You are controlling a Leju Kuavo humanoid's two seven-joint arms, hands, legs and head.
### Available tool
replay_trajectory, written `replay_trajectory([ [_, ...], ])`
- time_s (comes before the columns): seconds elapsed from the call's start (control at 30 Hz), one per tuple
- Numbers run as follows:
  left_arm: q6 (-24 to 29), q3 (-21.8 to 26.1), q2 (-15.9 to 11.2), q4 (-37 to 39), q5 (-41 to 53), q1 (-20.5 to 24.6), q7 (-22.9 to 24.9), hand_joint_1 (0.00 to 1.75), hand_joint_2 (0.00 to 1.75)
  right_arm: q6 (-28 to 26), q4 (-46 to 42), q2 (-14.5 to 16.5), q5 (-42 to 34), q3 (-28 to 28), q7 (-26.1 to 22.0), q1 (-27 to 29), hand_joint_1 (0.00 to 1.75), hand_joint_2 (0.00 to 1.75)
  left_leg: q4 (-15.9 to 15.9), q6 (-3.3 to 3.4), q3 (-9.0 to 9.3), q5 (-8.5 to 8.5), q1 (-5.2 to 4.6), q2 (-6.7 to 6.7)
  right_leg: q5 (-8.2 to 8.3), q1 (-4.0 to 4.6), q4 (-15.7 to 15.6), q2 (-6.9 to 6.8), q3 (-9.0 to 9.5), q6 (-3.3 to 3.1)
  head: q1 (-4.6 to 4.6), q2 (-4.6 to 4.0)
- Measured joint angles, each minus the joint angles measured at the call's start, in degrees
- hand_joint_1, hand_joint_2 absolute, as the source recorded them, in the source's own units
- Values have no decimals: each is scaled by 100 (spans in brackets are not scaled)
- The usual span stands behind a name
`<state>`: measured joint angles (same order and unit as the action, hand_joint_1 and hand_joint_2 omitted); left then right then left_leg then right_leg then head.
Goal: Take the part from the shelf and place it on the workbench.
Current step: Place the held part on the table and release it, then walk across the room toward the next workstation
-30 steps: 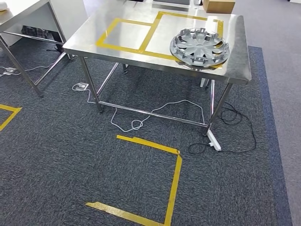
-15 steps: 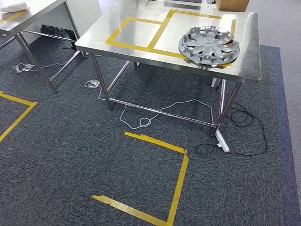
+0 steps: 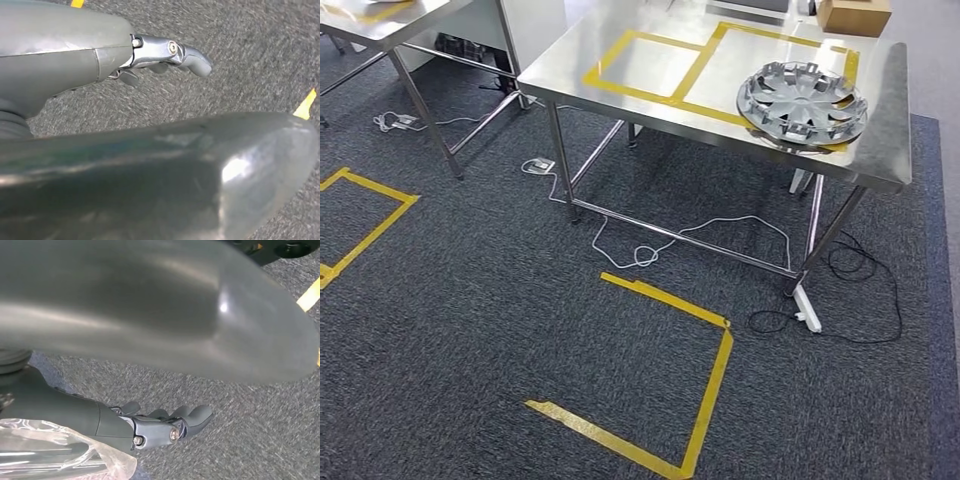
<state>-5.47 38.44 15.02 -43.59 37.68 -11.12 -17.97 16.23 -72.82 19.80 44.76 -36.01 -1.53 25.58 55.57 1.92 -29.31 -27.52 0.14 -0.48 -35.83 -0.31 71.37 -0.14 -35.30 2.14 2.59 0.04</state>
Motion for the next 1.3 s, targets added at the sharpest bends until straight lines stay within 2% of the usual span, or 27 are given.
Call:
replay_trajectory([
  [0.07,-3,5,2,1,2,7,0,0,0,1,-7,-1,0,1,5,11,0,0,11,-17,5,8,-5,-65,405,-1,-806,86,400,-44,1,0],
  [0.13,-6,5,4,1,5,24,-2,0,0,3,-21,0,2,1,13,21,0,0,37,-60,-20,18,-21,-128,596,-2,-1462,217,705,-88,-2,0],
  [0.17,-7,5,5,1,8,30,-2,0,0,4,-29,0,3,1,15,28,0,0,46,-91,-41,29,-22,-157,593,3,-1571,256,746,-105,-4,0],
  [0.23,-8,7,5,4,11,33,-2,0,0,8,-45,2,5,1,17,44,0,0,50,-160,-71,50,-13,-214,612,4,-1597,205,744,-149,-4,0],
  [0.3,1,9,1,11,13,34,-9,0,0,16,-67,4,17,-3,20,53,0,0,211,-224,-138,-79,-2,-174,653,-16,-1628,106,756,-214,-17,0],
  [0.4,16,10,-3,37,10,47,-28,0,0,53,-86,7,42,-5,37,79,0,0,1217,-319,-563,-673,24,-36,669,-23,-1642,-90,719,-267,-49,0],
  [0.43,19,10,-3,49,9,45,-33,0,0,64,-89,7,45,-4,43,84,0,0,1555,-342,-700,-813,32,-23,666,-20,-1641,-160,714,-270,-48,0],
  [0.47,20,10,-3,61,9,38,-37,0,0,68,-92,7,46,-3,47,85,0,0,1716,-355,-753,-842,37,-13,661,-19,-1640,-230,708,-269,-49,0],
  [0.5,20,10,-4,72,9,31,-38,0,0,71,-96,7,46,-3,53,84,0,0,1642,-360,-693,-753,41,5,656,-18,-1639,-298,713,-264,-49,0],
  [0.53,20,10,-5,80,9,26,-39,0,0,73,-98,7,46,-2,58,84,0,0,1344,-354,-525,-575,42,47,648,-18,-1638,-363,726,-254,-49,0],
  [0.6,20,10,-8,89,7,32,-44,0,0,74,-104,7,46,-2,65,85,0,0,511,-310,-81,-220,21,276,621,-1,-1626,-487,760,-213,-53,0],
  [0.63,20,10,-9,91,6,44,-48,0,0,75,-107,7,46,-2,66,86,0,0,226,-271,60,-132,5,371,607,14,-1617,-546,771,-184,-51,0],
  [0.67,20,10,-9,93,4,51,-52,0,0,77,-110,7,46,-1,66,81,0,0,77,-230,119,-104,-11,427,597,27,-1608,-603,781,-155,-46,0],
  [0.73,24,10,-12,103,4,45,-61,0,0,79,-127,7,45,4,62,62,0,0,42,-144,86,-95,-30,346,594,30,-1605,-711,822,-98,-40,0],
  [0.77,32,12,-15,110,4,35,-67,0,0,79,-139,7,44,8,56,51,0,0,28,-103,75,-73,-26,295,567,21,-1586,-679,829,-66,-39,0],
  [0.83,55,17,-25,126,3,45,-89,0,0,69,-156,7,36,17,34,47,0,0,-4,-24,56,-22,-6,187,349,-4,-1293,-403,702,-10,-25,0],
  [0.9,73,20,-30,150,2,75,-113,0,0,53,-157,7,24,20,17,59,0,0,-5,20,15,10,1,61,-37,-23,-519,-88,326,17,-7,0],
  [0.93,81,20,-32,169,2,86,-121,0,0,47,-156,7,20,22,15,63,0,0,-3,29,-2,18,-3,-8,-173,-27,-125,-27,129,24,-6,0],
  [0.97,92,20,-34,192,-1,90,-128,0,0,39,-155,7,15,25,12,64,0,0,-1,31,-11,23,-7,-79,-201,-27,107,-4,2,24,-7,0],
  [1.0,104,20,-38,215,-5,91,-135,0,0,30,-155,7,8,27,9,62,0,0,2,28,-11,25,-9,-150,-110,-27,108,7,-18,20,-6,0],
  [1.07,126,20,-46,255,-21,104,-160,0,0,8,-154,7,-11,31,3,61,0,0,10,16,2,28,-8,-301,328,-32,-543,126,253,-10,-7,0],
  [1.1,138,20,-50,274,-33,120,-176,0,0,-4,-153,6,-24,32,-1,61,0,0,21,-2,-2,28,-13,-375,508,-42,-959,294,432,-32,-7,0],
  [1.17,155,17,-55,305,-51,161,-203,0,0,-27,-150,5,-49,35,-5,63,0,0,48,-65,-49,35,-9,-517,653,-56,-1493,561,665,-65,-11,0],
  [1.2,162,17,-56,321,-55,174,-210,0,0,-36,-149,4,-57,39,-5,62,0,0,54,-110,-84,49,0,-585,629,-52,-1548,592,695,-81,-13,0],
  [1.23,166,16,-58,335,-57,179,-213,0,0,-44,-148,2,-65,44,-7,59,0,0,53,-154,-114,69,13,-656,634,-47,-1566,531,712,-101,-13,0],
  [1.27,171,16,-63,350,-61,177,-214,0,0,-51,-148,1,-71,51,-7,56,0,0,67,-189,-137,70,23,-659,651,-49,-1578,453,731,-132,-12,0],
  [1.3,180,16,-68,364,-66,178,-217,0,0,-59,-148,-1,-80,59,-9,55,0,0,138,-218,-174,22,21,-560,668,-55,-1598,369,738,-165,-23,0],
])
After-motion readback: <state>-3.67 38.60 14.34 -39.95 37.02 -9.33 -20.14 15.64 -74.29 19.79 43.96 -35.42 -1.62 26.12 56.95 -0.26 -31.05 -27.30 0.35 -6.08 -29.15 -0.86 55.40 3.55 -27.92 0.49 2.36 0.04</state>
